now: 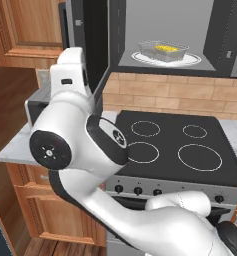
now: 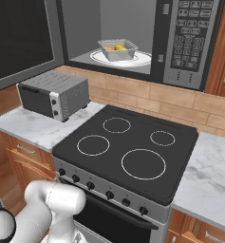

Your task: Place the tupperware containing the shrimp and corn meal in the microwave. Close the microwave door and press the start button to reheat the meal.

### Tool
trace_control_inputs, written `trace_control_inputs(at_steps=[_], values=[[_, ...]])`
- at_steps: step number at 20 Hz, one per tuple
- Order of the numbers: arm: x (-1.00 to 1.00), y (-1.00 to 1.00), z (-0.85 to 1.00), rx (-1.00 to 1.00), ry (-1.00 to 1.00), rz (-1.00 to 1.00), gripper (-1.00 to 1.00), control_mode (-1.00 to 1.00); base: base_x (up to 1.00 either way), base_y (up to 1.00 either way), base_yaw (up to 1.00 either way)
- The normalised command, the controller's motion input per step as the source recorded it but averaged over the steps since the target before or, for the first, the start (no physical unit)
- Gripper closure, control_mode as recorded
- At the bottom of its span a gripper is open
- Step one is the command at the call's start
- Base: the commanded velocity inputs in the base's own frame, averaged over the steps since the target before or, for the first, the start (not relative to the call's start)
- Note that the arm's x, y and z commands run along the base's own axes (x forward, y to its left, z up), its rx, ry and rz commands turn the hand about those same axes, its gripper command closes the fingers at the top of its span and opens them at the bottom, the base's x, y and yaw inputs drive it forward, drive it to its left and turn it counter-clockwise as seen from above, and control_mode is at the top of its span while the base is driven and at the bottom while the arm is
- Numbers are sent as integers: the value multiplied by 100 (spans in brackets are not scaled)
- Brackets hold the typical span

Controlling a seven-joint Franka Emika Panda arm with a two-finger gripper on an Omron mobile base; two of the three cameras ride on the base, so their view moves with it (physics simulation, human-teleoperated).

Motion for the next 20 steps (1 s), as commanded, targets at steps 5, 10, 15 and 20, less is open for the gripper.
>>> trace_control_inputs(at_steps=[5, 10, 15, 20], values=[[-92, 4, 0, 0, 0, -9, -100, -100, 0, 0, 0], [-41, 27, 0, 0, 5, -8, -100, -100, 0, 0, 0], [25, 44, 0, 0, 15, -9, -100, -100, 0, 0, 0], [39, 51, -6, -2, 13, -9, -100, -100, 0, 0, 0]])
